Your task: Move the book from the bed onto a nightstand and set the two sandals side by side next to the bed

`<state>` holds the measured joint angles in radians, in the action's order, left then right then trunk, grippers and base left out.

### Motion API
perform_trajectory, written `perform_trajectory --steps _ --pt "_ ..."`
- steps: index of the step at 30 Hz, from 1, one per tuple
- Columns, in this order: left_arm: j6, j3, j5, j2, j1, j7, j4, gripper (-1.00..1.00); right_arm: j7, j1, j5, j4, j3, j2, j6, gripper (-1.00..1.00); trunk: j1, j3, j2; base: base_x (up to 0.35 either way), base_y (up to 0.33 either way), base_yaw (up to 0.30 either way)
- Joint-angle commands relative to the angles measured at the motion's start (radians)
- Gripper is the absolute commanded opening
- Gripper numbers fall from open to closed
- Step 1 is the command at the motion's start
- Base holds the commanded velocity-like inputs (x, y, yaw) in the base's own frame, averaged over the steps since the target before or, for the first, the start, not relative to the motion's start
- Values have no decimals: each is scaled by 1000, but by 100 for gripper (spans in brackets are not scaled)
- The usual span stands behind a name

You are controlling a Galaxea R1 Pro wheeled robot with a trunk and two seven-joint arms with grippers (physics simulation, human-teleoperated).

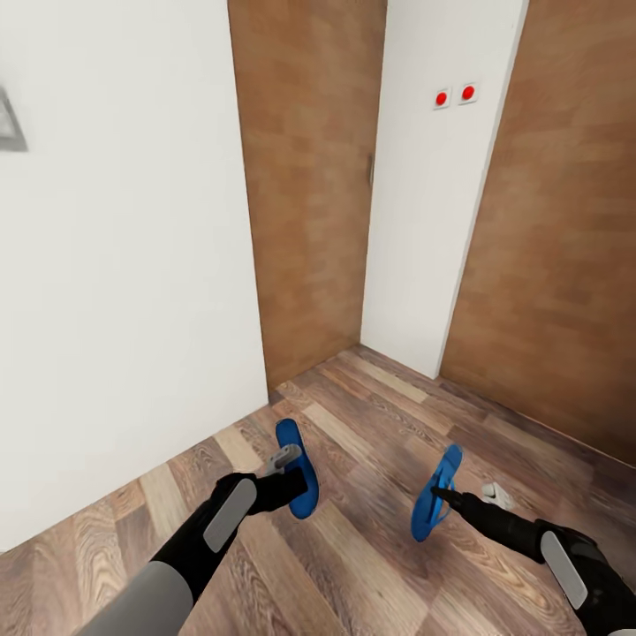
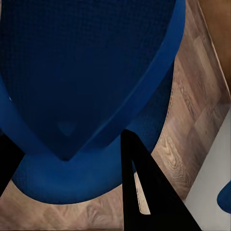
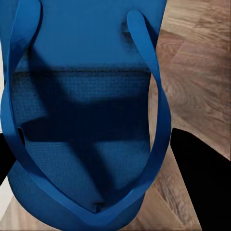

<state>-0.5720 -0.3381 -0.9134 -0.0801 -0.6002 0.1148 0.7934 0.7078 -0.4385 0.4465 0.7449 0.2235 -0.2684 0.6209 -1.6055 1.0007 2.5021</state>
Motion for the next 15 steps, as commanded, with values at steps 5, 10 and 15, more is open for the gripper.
perform_trajectory --steps 5,10,15 --pt "-2 -1 -10 1 -1 11 1 -100 1 0 6 1 1 0 8 -100 1 5 0 -191 145 234" --pt "-2 -1 -10 2 -1 11 -4 -100 -1 0 6 1 1 0 8 -100 1 8 0 -52 277 237" --pt "-2 -1 -10 2 -1 11 -9 -100 -3 0 6 1 0 0 8 -100 1 12 0 -64 315 237"
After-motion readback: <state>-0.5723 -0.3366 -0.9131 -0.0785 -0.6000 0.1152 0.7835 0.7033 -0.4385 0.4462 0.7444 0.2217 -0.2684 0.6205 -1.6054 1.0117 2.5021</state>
